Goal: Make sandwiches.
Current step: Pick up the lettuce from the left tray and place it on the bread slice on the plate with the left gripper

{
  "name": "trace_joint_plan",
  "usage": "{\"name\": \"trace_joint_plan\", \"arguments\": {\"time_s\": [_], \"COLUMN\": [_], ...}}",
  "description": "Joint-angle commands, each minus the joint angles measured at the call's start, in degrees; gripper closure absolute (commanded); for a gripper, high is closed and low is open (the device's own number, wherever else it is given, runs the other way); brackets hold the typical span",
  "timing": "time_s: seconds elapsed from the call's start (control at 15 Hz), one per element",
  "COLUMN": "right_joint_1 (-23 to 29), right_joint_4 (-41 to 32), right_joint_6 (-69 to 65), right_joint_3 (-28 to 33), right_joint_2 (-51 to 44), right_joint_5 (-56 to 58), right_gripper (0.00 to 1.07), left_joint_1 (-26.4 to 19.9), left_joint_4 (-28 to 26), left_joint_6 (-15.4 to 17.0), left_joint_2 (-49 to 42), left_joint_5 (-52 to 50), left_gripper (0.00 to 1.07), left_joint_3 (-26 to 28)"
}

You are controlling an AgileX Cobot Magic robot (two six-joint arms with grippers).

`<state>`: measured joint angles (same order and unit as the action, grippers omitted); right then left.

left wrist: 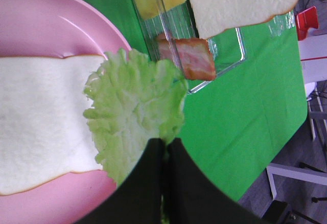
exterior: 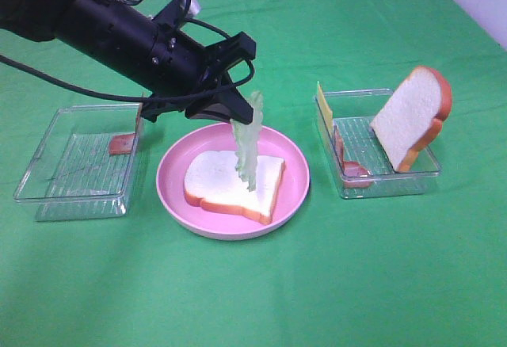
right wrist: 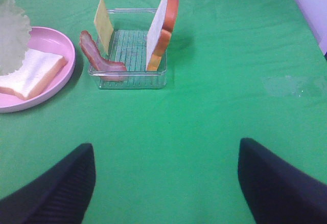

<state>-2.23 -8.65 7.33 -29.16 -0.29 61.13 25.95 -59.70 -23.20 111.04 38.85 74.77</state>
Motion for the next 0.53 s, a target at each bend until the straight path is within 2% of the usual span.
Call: {"name": "trace_joint_plan", "arguments": {"time_s": [0.07,0.2,0.4,0.53], "right_joint_1": [-0.29,-0.29,-0.29,-0.29], "right_joint_4": [0.00,0.00,0.00,0.00], "right_joint_6": [-0.52,-0.52,-0.52,-0.52], "right_joint_3": [0.11,0.11,0.11,0.11], "right_joint_2": [-0.92,-0.92,-0.92,-0.92], "right_joint_5": [-0.57,-0.57,-0.57,-0.57], "right_gripper": [0.34,0.34,0.34,0.34], "left_joint_1": [0.23,0.23,0.11,0.11], "left_joint_4": [-2.12,-0.23,5.79,10.08], "left_joint_6": [-4.58,-6.65,-6.30,1.43], "left_joint_2": [2.46,3.95,4.47,4.47], "left_joint_5": [0.86,0.86,-0.97,-4.53], "left_gripper": [1.07,1.07,1.07,1.07], "left_joint_3": [0.17,0.17,0.17,0.17]}}
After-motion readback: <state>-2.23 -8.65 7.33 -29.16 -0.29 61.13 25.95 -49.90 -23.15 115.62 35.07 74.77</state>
